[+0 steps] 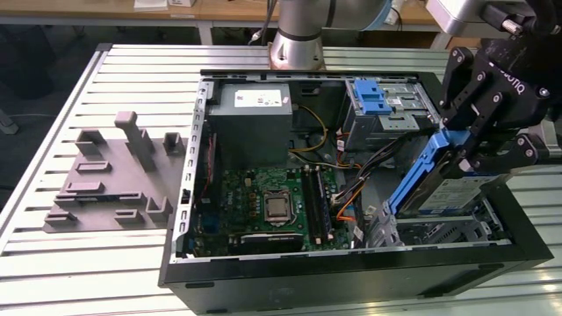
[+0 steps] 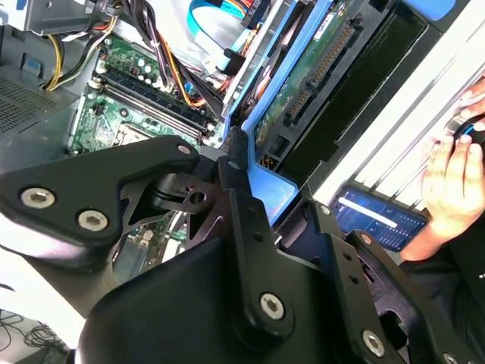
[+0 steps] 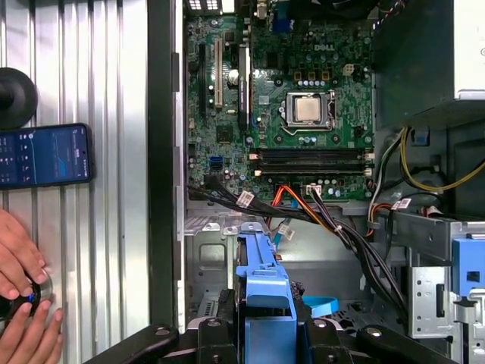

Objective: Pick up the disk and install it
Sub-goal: 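Insert the disk into the insertion slot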

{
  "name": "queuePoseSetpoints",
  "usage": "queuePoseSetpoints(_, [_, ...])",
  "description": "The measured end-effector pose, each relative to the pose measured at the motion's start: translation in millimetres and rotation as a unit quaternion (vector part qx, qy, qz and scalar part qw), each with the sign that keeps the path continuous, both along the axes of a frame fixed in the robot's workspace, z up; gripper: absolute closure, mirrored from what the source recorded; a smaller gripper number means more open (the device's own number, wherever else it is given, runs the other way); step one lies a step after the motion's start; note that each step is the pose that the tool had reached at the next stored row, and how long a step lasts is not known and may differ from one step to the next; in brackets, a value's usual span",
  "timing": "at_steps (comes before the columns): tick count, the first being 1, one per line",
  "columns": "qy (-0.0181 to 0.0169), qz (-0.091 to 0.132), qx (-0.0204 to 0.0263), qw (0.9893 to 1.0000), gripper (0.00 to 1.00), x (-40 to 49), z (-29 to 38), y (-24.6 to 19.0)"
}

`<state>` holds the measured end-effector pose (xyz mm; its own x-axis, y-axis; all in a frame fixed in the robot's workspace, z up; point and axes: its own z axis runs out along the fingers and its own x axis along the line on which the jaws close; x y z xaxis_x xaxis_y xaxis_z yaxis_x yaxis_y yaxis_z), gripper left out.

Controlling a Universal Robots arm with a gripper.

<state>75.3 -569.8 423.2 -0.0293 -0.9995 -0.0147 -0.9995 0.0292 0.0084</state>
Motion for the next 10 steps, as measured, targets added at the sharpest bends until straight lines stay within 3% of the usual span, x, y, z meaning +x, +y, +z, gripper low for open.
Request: queuePoseSetpoints(10, [0.0000,0.000,0.0000,1.0000,0.64,0.0,-3.9,0.0])
